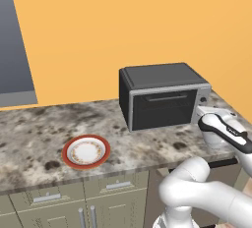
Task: Pull the toaster oven rack outwards. Pick up the baguette from the plate and place it on the toaster oven rack. Close the toaster oven door fully and set the temperature to the lowest setting.
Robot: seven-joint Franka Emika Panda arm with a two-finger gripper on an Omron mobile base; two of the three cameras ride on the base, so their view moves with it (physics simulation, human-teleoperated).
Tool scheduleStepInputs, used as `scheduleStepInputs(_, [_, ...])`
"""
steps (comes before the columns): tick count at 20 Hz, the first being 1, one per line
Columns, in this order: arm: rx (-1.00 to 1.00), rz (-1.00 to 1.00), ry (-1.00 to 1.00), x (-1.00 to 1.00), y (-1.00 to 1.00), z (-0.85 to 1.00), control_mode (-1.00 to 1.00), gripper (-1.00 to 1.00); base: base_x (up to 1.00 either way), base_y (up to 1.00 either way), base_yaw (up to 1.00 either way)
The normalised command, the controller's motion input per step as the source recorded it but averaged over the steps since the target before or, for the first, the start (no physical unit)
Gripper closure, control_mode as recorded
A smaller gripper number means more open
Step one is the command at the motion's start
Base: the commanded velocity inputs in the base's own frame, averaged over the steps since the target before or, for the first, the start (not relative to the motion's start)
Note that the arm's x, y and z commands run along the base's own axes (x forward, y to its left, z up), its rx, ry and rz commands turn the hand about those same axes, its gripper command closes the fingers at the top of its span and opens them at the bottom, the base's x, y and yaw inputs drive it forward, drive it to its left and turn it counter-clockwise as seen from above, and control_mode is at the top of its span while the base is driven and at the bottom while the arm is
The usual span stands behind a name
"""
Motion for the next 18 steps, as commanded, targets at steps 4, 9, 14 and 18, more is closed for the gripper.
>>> scheduleStepInputs(4, [0.12,0.00,0.00,0.00,0.00,0.00,-1.00,-1.00,0.00,0.00,0.00])
scheduleStepInputs(9, [0.12,0.00,0.00,0.00,0.00,0.00,-1.00,-1.00,0.00,0.00,0.00])
scheduleStepInputs(14, [0.11,0.00,-0.02,0.00,0.00,0.00,-1.00,-1.00,0.00,0.00,0.00])
scheduleStepInputs(18, [0.15,0.00,0.00,0.00,0.00,0.00,-1.00,-1.00,0.00,0.00,0.00])
